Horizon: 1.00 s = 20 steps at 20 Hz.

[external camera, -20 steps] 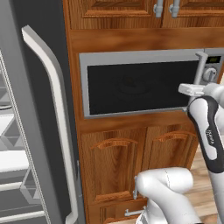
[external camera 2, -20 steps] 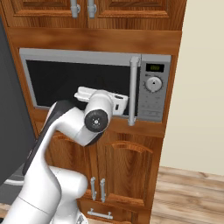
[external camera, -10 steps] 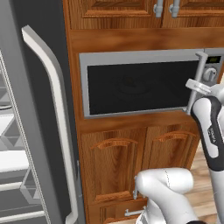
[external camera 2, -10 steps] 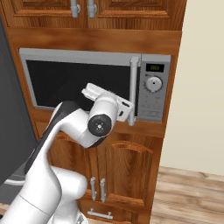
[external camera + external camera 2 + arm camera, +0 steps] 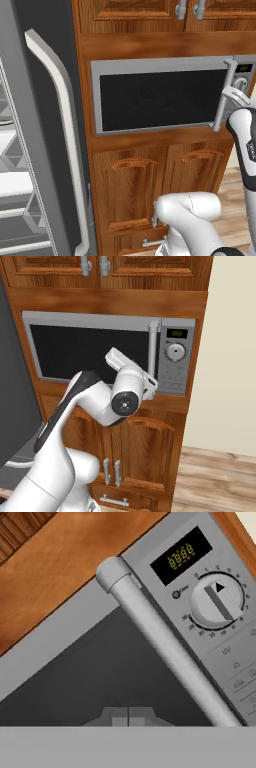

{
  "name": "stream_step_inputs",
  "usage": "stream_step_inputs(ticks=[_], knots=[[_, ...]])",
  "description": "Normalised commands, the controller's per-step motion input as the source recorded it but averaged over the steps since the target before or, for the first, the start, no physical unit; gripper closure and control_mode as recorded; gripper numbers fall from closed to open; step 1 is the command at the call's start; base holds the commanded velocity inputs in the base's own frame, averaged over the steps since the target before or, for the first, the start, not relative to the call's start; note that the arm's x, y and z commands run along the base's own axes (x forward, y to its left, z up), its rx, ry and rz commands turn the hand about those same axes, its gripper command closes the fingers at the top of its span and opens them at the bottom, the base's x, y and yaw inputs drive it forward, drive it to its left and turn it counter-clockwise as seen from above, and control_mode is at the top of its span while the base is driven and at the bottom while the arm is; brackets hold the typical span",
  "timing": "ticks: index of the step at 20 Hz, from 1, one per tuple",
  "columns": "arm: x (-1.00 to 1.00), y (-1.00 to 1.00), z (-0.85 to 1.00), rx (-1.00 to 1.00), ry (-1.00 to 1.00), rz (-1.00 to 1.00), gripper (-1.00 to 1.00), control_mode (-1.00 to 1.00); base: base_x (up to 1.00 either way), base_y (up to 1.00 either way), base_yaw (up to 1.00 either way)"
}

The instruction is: Transport the chicken drumstick from the fridge to the microwave and turn on the microwave.

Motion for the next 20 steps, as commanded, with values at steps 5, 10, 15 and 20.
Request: stream_step_inputs(ticks=[5, 10, 15, 20], knots=[[-0.01, -0.20, 0.00, 0.26, 0.00, 0.00, 1.00, -1.00, 0.00, 0.00, 0.00], [0.00, -0.18, -0.02, 0.22, 0.00, 0.00, 1.00, -1.00, 0.00, 0.00, 0.00], [-0.02, -0.22, 0.00, 0.18, 0.00, 0.00, 1.00, -1.00, 0.00, 0.00, 0.00], [-0.02, -0.20, -0.04, 0.12, 0.04, 0.00, 1.00, -1.00, 0.00, 0.00, 0.00]])
